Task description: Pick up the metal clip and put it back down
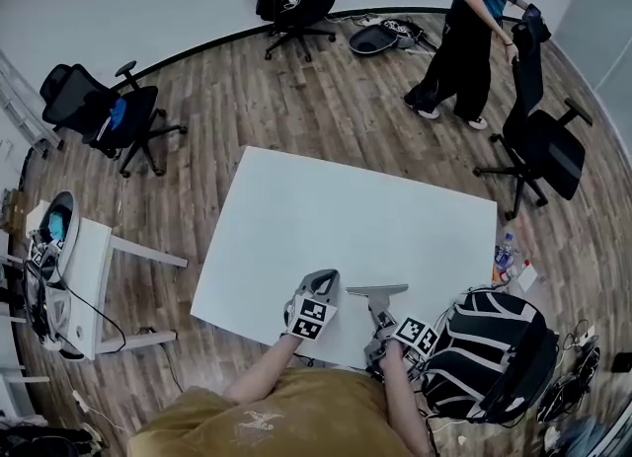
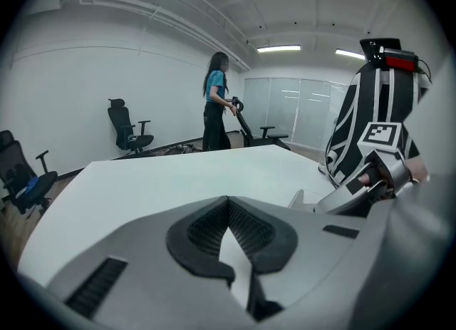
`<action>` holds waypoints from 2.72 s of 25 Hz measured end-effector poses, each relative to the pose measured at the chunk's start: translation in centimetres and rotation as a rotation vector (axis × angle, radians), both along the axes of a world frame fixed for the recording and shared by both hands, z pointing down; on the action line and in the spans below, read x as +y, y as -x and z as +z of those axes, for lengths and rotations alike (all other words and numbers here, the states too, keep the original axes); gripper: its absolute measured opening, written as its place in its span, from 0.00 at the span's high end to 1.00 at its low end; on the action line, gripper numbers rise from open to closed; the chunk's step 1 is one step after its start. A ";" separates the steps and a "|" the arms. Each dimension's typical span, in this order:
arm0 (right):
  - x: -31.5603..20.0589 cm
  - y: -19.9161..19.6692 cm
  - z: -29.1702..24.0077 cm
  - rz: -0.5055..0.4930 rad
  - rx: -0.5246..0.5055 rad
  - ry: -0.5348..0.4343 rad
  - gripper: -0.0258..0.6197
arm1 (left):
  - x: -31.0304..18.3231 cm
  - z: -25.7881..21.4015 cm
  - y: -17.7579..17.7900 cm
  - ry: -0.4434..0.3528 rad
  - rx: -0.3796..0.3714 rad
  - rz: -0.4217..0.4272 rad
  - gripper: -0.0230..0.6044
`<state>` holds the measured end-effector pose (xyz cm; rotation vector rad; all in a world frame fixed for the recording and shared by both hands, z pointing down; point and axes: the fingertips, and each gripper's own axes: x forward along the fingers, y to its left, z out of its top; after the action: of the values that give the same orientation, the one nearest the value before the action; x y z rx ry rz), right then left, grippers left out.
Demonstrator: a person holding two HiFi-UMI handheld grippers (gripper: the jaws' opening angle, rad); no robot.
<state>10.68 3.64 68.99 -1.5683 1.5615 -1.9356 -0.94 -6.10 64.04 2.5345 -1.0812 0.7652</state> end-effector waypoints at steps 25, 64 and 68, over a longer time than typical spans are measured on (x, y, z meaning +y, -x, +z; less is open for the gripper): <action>1.3 2.1 -3.3 -0.262 0.237 -0.086 0.71 | 0.3 -2.2 0.8 -0.009 0.067 -0.038 0.95; -4.5 -4.4 -24.6 -0.098 1.049 -0.656 0.95 | -1.1 -17.2 0.0 -0.256 0.284 -0.049 0.96; -4.6 -3.7 -25.5 -0.093 1.056 -0.679 0.95 | -1.4 -18.4 0.5 -0.280 0.302 -0.065 0.95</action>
<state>14.43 -0.99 43.50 -2.2476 2.2819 -0.3353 -1.41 -7.51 45.61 2.7088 -1.2268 0.2122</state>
